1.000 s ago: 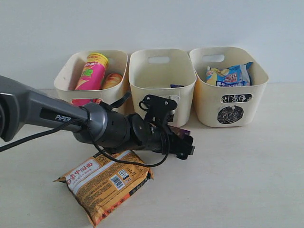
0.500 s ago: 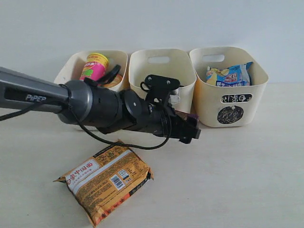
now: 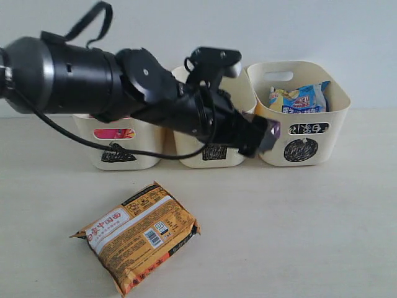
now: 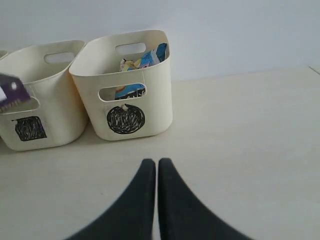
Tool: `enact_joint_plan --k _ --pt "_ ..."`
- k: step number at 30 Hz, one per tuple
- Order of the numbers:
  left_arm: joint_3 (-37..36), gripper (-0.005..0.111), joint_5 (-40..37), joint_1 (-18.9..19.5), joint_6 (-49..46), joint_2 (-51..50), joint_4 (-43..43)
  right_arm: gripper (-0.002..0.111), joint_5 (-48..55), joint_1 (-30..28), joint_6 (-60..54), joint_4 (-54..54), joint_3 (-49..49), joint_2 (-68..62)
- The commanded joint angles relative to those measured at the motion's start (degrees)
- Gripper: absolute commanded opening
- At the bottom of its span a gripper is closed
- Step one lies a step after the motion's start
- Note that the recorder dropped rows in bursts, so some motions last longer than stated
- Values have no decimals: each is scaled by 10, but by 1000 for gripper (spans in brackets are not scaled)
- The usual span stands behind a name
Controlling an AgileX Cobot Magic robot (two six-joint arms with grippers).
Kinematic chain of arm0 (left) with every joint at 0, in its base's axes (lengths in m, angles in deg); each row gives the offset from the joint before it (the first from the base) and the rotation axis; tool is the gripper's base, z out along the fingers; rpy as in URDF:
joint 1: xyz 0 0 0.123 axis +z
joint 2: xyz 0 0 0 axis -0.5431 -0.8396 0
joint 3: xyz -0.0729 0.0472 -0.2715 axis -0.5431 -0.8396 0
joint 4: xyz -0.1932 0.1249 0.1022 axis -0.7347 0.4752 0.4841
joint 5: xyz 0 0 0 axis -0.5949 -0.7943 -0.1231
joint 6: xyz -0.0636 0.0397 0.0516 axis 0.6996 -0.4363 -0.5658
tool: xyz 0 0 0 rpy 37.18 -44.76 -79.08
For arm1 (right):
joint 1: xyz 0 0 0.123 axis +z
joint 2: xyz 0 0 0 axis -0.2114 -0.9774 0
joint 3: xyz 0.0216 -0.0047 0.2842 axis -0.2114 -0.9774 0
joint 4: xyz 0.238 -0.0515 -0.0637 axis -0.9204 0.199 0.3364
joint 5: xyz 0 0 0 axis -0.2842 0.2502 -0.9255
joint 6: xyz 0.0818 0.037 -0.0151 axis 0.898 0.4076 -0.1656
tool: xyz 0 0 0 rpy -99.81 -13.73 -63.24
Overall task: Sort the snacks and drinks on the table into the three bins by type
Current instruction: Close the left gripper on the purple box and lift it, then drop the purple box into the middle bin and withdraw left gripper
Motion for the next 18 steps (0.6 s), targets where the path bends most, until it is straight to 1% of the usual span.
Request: enact_joint_plan --k 1,5,11,14,18 --pt "4 4 97 13 -3 53 7 0 -1 1 -3 3 -2 1" --pt "4 4 211 33 -3 68 7 0 -1 1 -3 3 -2 1" --pt "4 4 321 68 -3 55 5 0 -1 1 -1 3 -2 1" --pt "4 4 353 79 -3 38 5 0 -1 1 -1 3 -2 1" --pt "4 4 370 85 -3 11 10 0 -1 1 -1 3 -2 1"
